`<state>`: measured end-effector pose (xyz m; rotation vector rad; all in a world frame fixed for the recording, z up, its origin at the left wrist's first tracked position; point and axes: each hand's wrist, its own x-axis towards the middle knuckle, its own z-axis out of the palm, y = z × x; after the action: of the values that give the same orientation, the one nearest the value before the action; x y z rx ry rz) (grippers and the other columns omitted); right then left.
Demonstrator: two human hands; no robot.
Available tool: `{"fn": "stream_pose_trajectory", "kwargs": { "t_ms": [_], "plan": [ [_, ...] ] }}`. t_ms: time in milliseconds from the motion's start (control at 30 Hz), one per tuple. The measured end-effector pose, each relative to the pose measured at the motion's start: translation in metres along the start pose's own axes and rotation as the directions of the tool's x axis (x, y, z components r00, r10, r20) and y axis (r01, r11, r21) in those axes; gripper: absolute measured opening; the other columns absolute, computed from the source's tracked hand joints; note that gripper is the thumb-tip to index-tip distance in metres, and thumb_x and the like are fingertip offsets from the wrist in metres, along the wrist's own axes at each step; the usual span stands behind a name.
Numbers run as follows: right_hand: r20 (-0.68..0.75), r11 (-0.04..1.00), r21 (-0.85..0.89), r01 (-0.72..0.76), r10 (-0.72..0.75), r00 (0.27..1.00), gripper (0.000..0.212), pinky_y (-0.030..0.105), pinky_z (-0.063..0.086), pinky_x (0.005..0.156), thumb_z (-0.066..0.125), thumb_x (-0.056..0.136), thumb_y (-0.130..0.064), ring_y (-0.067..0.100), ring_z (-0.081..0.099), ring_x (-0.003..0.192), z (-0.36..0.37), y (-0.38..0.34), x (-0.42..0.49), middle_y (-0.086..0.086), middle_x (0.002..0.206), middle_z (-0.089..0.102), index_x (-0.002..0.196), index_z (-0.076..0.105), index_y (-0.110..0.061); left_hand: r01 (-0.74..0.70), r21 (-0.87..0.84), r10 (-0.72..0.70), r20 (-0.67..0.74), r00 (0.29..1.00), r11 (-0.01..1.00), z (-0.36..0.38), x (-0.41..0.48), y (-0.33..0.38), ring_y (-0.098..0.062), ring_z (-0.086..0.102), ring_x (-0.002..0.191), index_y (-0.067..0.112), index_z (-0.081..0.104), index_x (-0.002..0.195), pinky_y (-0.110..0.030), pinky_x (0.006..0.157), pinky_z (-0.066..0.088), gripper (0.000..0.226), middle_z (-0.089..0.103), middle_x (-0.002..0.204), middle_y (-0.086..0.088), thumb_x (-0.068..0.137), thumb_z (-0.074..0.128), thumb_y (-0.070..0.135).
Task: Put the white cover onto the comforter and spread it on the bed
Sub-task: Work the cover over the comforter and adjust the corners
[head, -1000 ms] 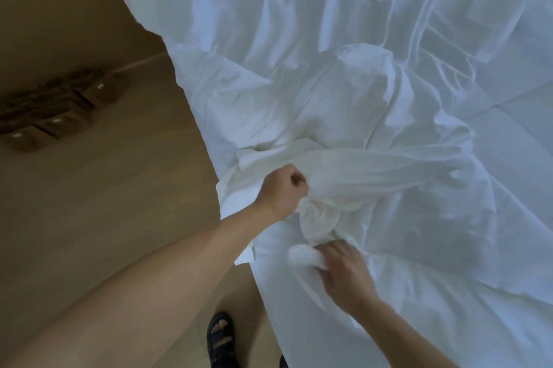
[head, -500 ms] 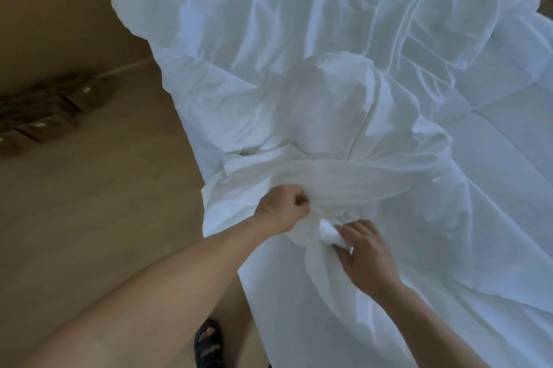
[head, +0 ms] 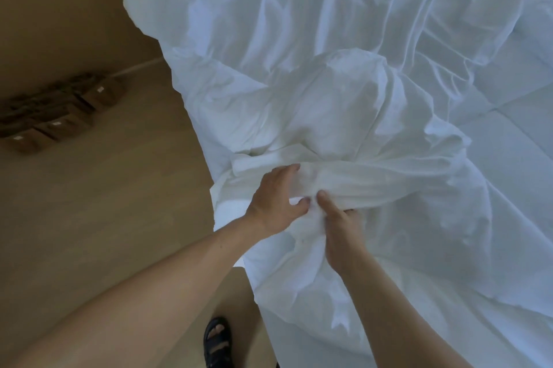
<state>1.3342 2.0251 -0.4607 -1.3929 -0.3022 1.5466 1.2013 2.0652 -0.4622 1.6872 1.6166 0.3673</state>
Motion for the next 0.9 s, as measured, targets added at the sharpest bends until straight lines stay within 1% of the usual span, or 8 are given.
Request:
{"fn": "stream_pose_trajectory", "kwargs": {
  "t_ms": [67,200,333,400,500,600,767,900],
  "plan": [
    [0.041,0.991,-0.102,0.088,-0.084,0.996,0.019,0.042,0.054,0.092,0.071,0.090,-0.017,0.025,0.071,0.103,0.011,-0.007,-0.020,0.006,0.105,0.076,0.109,0.072,-0.015,-0.021,0.008,0.021,0.085,0.996,1.000,-0.017,0.006,0.009,-0.019,0.045,0.132,0.017,0.049,0.143,-0.037,0.111,0.038,0.064,0.054,0.141,-0.001,0.088,0.061,0.047],
    [0.226,0.972,-0.169,0.165,-0.125,0.966,0.030,0.039,0.057,0.088,0.076,0.085,-0.012,0.019,0.071,0.104,0.007,-0.020,-0.061,0.001,0.108,0.075,0.112,0.069,-0.024,0.091,-0.245,-0.001,0.343,0.939,0.965,-0.061,0.006,0.034,-0.007,0.061,0.064,0.010,0.074,0.103,-0.014,0.070,0.050,0.023,0.066,0.068,0.002,0.098,0.060,0.029],
    [0.269,0.908,-0.354,0.223,-0.130,0.954,0.033,0.032,0.059,0.081,0.066,0.081,-0.002,0.014,0.071,0.096,0.008,-0.013,-0.085,0.002,0.101,0.075,0.105,0.071,-0.025,0.142,-0.227,-0.014,0.488,0.873,0.964,-0.062,-0.002,0.065,-0.012,0.067,0.078,0.014,0.071,0.096,-0.027,0.075,0.052,0.048,0.071,0.090,-0.001,0.079,0.072,0.059],
    [0.242,0.718,-0.634,0.286,-0.167,0.956,0.025,0.025,0.055,0.067,0.056,0.086,0.001,0.011,0.068,0.082,0.013,-0.010,-0.092,-0.001,0.088,0.072,0.101,0.067,-0.016,0.125,-0.061,-0.066,0.586,0.808,0.990,-0.051,-0.010,0.078,-0.021,0.068,0.084,0.014,0.069,0.091,-0.031,0.072,0.052,0.050,0.072,0.093,-0.006,0.074,0.074,0.061],
    [0.122,0.544,-0.806,0.232,-0.231,0.965,0.006,0.031,0.045,0.054,0.055,0.088,-0.008,0.015,0.058,0.062,0.009,-0.009,-0.097,0.000,0.075,0.062,0.092,0.057,-0.011,0.017,-0.042,0.007,0.522,0.853,0.999,-0.041,-0.017,0.088,-0.019,0.063,0.073,0.017,0.063,0.072,-0.026,0.064,0.047,0.028,0.065,0.076,-0.002,0.087,0.072,0.038],
    [0.079,0.533,-0.826,0.184,-0.213,0.974,0.038,0.021,0.041,0.055,0.072,0.083,-0.035,0.008,0.060,0.071,0.003,-0.019,-0.103,-0.010,0.084,0.060,0.106,0.044,-0.025,-0.162,0.075,0.124,0.372,0.920,0.984,-0.042,-0.013,0.103,-0.015,0.051,0.054,0.015,0.048,0.055,-0.026,0.054,0.040,0.049,0.051,0.056,0.002,0.090,0.067,0.043],
    [0.084,0.252,-0.964,0.079,0.007,0.996,0.055,0.034,0.058,0.068,0.082,0.072,-0.044,0.017,0.068,0.083,-0.004,-0.024,-0.088,-0.006,0.098,0.069,0.116,0.059,-0.020,-0.531,0.293,0.452,0.297,0.841,0.795,-0.039,-0.012,0.123,-0.014,0.037,0.048,0.019,0.036,0.051,-0.032,0.056,0.030,0.055,0.039,0.049,0.005,0.094,0.061,0.043],
    [0.224,0.256,-0.949,0.181,0.149,0.963,0.026,0.034,0.058,0.075,0.073,0.083,-0.020,0.019,0.067,0.085,-0.006,-0.030,-0.086,-0.002,0.099,0.069,0.108,0.065,-0.016,-0.275,-0.117,0.291,0.147,0.945,0.954,-0.039,-0.010,0.094,-0.010,0.051,0.056,0.019,0.054,0.063,-0.028,0.061,0.045,0.043,0.054,0.059,0.008,0.085,0.071,0.051]
  ]
}}
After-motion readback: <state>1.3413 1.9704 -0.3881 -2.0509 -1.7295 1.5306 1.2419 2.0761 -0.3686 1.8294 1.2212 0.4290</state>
